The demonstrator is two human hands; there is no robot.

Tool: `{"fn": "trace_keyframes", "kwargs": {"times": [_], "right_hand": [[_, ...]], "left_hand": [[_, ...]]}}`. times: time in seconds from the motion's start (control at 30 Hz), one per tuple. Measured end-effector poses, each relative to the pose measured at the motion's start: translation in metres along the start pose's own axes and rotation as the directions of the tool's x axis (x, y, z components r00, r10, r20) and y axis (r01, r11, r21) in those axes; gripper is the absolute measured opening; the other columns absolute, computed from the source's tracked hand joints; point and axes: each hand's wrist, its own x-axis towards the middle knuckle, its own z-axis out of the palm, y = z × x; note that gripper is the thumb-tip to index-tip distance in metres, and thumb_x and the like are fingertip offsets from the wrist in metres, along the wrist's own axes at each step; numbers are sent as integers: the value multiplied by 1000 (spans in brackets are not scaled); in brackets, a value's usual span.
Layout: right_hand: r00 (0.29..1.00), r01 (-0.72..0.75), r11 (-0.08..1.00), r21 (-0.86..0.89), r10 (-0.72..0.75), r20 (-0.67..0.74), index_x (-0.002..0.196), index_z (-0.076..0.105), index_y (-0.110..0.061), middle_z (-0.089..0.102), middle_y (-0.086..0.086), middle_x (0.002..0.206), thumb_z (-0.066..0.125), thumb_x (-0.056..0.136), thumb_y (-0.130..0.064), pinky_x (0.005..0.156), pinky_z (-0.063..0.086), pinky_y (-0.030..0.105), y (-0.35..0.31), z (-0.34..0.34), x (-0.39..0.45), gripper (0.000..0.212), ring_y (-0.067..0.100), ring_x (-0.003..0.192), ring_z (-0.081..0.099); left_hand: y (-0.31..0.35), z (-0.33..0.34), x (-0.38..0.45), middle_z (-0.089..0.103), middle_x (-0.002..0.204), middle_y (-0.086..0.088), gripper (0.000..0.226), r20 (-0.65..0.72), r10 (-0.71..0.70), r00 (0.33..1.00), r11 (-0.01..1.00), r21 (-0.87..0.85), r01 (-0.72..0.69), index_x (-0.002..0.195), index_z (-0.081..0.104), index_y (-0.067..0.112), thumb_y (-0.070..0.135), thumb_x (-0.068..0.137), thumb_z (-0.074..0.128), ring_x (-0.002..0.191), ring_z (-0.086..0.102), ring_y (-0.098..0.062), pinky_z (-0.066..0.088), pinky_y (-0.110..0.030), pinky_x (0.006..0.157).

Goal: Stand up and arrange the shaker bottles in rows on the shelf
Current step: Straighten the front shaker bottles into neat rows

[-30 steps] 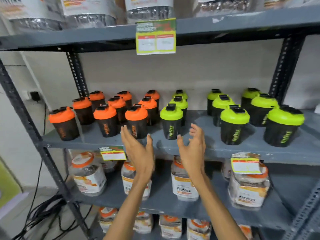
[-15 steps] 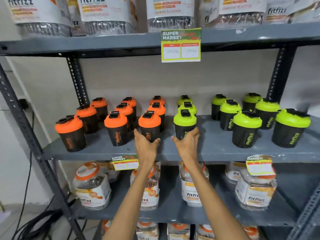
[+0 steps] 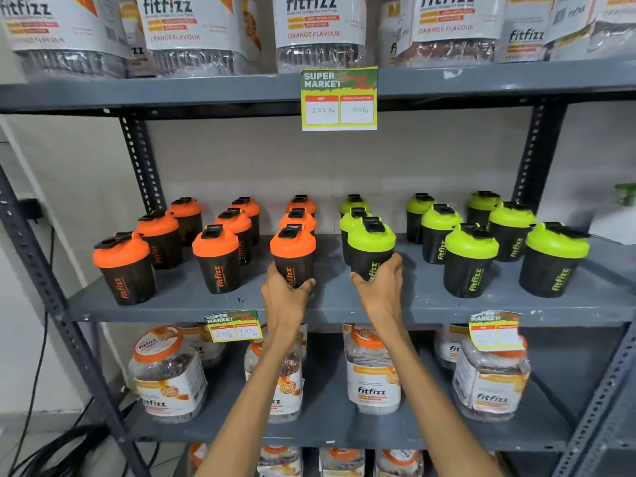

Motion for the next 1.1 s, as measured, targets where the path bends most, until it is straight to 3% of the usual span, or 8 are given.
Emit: {"fn": "trace_keyframes", "kwargs": {"times": [0.1,0.2,0.43,0.57,0.7,1.0,1.1], "right_hand": [[1000,3,1000,-14,-3,5,124,40,1,51,22,127,83,73,-16,93,46,39,4,-4,-2,69,39,119,54],[999,-7,1000,-25,8,31,127,39,0,50,22,129,83,74,-17,93,47,41,7,-3,-8,71,39,120,54],[998,10,1000,-28,-8,56,133,36,-1,48,21,134,82,76,-19,96,46,42,9,-3,-13,76,38,124,52],[996,22,999,-35,-19,85,131,37,-1,50,20,133,82,76,-21,94,46,39,11,-6,-14,73,37,123,52],[995,29,999,-25,-26,99,131,37,-2,49,19,134,81,77,-21,95,45,38,11,-6,-14,73,35,124,50],[995,24,1000,-15,-23,96,134,37,-4,50,17,135,83,75,-22,99,45,42,15,-5,-14,77,34,127,49],[993,37,999,-2,-37,111,140,32,-4,46,18,139,85,73,-24,102,44,42,15,-7,-16,87,35,130,47]], "left_hand": [[3,3,-6,68,116,-11,63,6,14,1000,1000,2,-14,127,55,6,15,74,87,90,59,-17,44,-19,73],[2,4,-12,67,119,-12,63,3,14,1000,1000,4,-14,128,53,6,14,75,86,102,65,-28,45,-25,79],[3,0,-16,65,125,-13,66,-1,-6,1000,1000,-27,6,133,50,7,12,77,84,114,64,-31,46,-28,89],[3,2,-18,62,128,-13,68,-23,6,1000,999,-33,-6,136,48,8,12,77,83,119,61,-31,51,-40,101],[1,2,-20,61,128,-13,69,-31,11,999,1000,-19,-12,138,47,9,14,78,82,120,60,-31,51,-48,104],[0,2,-21,60,130,-12,70,-37,2,999,1000,-10,-3,138,47,10,14,78,83,122,58,-31,50,-48,106],[1,1,-21,60,133,-13,75,-33,-8,999,1000,-3,8,141,44,10,15,78,83,125,58,-32,50,-48,107]]}}
